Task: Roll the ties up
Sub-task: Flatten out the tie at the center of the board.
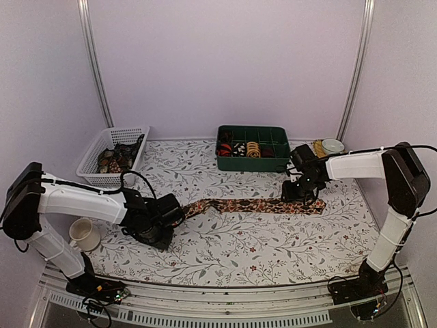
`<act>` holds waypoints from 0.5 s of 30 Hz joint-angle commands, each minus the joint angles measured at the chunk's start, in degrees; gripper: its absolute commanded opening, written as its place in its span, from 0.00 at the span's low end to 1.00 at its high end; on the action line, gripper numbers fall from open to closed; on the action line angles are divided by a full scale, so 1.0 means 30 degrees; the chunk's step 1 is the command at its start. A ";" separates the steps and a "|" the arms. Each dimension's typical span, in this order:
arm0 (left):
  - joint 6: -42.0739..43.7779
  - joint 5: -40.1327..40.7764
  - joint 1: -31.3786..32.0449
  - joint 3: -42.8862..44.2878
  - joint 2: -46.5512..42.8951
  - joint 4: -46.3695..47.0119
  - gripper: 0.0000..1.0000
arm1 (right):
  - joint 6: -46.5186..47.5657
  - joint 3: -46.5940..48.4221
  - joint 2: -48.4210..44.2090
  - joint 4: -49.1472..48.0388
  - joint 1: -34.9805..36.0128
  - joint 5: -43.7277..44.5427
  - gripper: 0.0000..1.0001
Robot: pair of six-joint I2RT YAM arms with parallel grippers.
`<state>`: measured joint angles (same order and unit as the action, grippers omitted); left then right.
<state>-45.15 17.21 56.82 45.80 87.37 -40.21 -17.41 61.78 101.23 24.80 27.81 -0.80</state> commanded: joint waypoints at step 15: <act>0.7666 -1.0414 -0.3438 0.3761 -0.4071 -0.1685 0.00 | -0.0178 0.0381 0.1156 0.1398 -0.1008 0.1140 0.45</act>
<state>-29.04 -1.54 52.97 55.92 79.00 -41.47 -17.80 62.50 101.34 26.83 26.41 0.58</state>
